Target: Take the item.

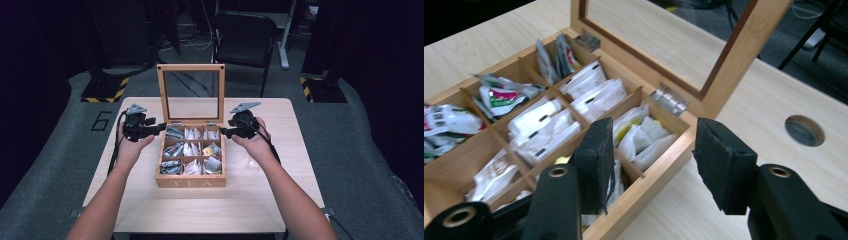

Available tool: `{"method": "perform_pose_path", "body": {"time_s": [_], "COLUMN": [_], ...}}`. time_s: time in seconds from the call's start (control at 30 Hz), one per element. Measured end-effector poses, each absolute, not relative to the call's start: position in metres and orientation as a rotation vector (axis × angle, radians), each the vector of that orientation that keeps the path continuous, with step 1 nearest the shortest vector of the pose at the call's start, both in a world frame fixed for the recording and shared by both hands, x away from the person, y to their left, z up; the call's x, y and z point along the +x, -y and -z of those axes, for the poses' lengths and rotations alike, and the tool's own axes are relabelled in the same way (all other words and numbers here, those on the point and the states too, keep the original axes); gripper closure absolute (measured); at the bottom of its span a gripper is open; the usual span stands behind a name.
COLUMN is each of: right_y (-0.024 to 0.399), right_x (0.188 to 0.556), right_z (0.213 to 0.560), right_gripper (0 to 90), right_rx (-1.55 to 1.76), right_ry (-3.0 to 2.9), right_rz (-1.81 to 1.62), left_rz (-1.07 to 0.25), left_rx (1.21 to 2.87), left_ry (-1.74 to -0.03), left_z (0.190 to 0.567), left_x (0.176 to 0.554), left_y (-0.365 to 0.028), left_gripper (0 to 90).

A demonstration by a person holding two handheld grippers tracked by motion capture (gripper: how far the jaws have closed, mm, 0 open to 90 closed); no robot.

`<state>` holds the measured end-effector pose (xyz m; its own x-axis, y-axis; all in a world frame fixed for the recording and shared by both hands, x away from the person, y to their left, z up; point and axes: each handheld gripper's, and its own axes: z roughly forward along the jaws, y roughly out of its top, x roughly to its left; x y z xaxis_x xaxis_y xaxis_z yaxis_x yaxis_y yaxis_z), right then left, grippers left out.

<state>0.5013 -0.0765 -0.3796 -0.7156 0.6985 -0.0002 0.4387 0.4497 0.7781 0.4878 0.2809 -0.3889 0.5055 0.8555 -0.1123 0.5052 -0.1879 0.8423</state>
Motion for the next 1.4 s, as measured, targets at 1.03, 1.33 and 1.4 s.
{"method": "perform_pose_path", "body": {"time_s": [1.03,1.33,1.4], "right_y": [0.071,0.064,0.062], "right_x": [0.450,0.446,0.444], "right_z": [0.411,0.424,0.426], "right_gripper": [59.0,59.2,60.0], "right_rx": [0.968,0.957,0.967], "right_ry": [-2.483,-2.514,-2.526], "right_rz": [-1.206,-1.217,-1.215], "left_rz": [-0.439,-0.418,-0.408], "left_rx": [1.763,1.761,1.760], "left_ry": [-1.099,-1.101,-1.099], "left_z": [0.387,0.400,0.402], "left_x": [0.433,0.425,0.423], "left_y": [-0.303,-0.304,-0.305], "left_gripper": [48.0,47.5,47.1]}}
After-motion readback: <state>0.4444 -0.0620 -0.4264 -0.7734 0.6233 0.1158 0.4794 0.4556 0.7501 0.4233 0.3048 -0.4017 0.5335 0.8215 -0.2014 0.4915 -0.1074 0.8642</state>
